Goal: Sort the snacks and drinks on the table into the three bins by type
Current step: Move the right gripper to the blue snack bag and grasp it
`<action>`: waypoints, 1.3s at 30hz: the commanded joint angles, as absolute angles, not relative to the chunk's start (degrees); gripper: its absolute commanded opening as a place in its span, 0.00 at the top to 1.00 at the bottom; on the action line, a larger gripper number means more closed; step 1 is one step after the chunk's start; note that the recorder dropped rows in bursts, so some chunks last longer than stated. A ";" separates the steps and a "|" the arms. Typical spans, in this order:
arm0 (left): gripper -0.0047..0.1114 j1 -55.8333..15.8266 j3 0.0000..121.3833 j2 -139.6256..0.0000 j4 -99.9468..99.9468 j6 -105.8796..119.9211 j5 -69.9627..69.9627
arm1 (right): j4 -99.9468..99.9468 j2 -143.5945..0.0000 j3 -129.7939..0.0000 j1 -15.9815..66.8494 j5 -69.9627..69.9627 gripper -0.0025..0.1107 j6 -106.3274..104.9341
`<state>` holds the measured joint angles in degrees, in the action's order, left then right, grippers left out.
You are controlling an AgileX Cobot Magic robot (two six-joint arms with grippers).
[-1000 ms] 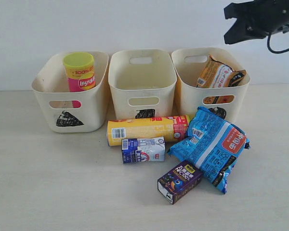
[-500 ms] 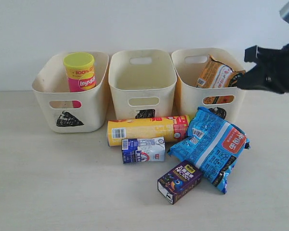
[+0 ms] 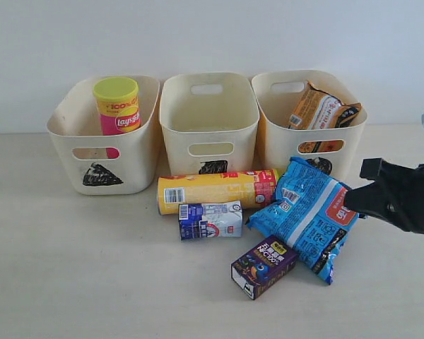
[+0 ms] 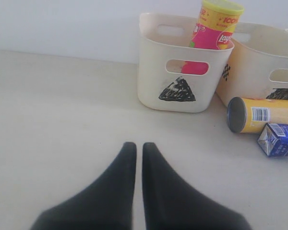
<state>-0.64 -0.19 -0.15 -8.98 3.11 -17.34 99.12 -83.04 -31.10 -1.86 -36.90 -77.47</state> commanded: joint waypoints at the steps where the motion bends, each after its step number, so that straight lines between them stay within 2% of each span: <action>1: 0.93 -0.57 0.00 0.00 -9.20 2.66 -16.58 | 99.95 -82.47 -30.71 -2.30 -35.61 0.98 -77.21; 5: 0.93 -0.57 0.00 0.00 -9.20 2.66 -16.58 | 99.95 -84.72 -30.71 -3.15 -32.66 0.98 -75.75; 9: 0.93 -0.57 0.00 0.00 -9.20 2.66 -16.58 | 99.95 -94.22 -30.71 -9.08 -42.58 0.97 -73.99; 10: 0.93 -0.57 0.00 0.00 -9.20 2.66 -16.58 | 99.95 -96.62 -30.71 -10.58 -46.57 0.93 -74.60; 11: 0.93 -0.57 0.00 0.00 -9.20 2.66 -16.58 | 99.95 -98.75 -30.71 -11.43 -48.99 0.86 -75.74; 12: 0.93 -0.57 0.00 0.00 -9.20 2.66 -16.58 | 99.95 -100.79 -30.71 -11.46 -50.30 0.70 -77.28; 14: 0.93 -0.57 0.00 0.00 -9.20 2.66 -16.58 | 99.95 -103.45 -30.71 -11.46 -50.69 0.29 -80.61; 16: 0.93 -0.57 0.00 0.00 -9.20 2.66 -16.58 | 99.95 -104.30 -30.71 -11.46 -49.99 0.17 -82.06; 22: 0.93 -0.57 0.00 0.00 -9.20 2.66 -16.58 | 99.95 -104.77 -32.93 -11.46 -49.07 0.22 -84.13; 39: 0.93 -0.57 0.00 0.00 -9.20 2.66 -16.58 | 99.95 -112.04 -37.87 -11.34 -53.28 0.22 -84.51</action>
<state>-0.64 -0.19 -0.15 -8.98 3.11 -17.34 99.87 -110.54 -37.00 -11.06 -51.10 -83.71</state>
